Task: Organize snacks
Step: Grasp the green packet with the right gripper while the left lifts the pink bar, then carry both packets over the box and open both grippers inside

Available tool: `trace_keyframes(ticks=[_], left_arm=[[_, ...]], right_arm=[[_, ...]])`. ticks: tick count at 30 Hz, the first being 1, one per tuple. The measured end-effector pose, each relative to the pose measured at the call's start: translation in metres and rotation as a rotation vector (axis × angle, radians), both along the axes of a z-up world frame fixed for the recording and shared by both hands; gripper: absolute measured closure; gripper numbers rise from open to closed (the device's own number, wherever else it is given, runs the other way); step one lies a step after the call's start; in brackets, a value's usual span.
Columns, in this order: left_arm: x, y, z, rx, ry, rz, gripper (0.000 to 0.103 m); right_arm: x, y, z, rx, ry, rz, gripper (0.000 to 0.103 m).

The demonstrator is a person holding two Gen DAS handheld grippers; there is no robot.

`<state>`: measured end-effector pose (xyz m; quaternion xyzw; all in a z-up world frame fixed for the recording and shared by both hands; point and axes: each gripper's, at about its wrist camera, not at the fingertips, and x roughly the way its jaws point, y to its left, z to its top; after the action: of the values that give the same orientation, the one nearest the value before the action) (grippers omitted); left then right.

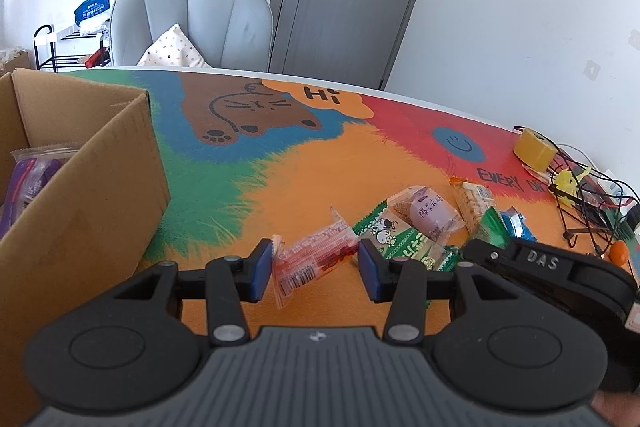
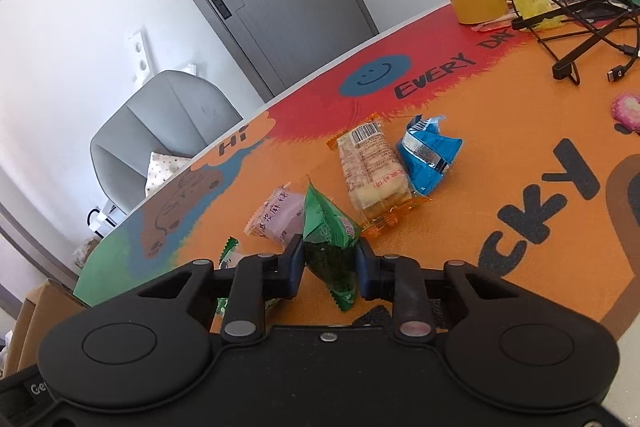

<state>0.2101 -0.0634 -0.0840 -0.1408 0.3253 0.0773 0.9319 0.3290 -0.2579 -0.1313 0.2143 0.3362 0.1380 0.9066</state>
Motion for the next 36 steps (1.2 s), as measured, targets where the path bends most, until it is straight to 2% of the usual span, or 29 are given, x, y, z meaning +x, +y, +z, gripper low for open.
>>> trace_keyframes(ticks=[9,17,36], left_arm=[[-0.017,-0.007,0.018,0.015,-0.036,-0.005,0.058],[-0.044,-0.008,0.047,0.03,-0.111,-0.003,0.058],[-0.102,0.033,0.096,0.017,-0.246,0.076,0.058]], right_arm=[[-0.034,-0.022,0.011,0.041,-0.042,-0.014,0.076],[-0.059,-0.021,0.039,0.071,-0.121,0.021,0.076],[-0.098,0.019,0.085,0.081,-0.241,0.123,0.076]])
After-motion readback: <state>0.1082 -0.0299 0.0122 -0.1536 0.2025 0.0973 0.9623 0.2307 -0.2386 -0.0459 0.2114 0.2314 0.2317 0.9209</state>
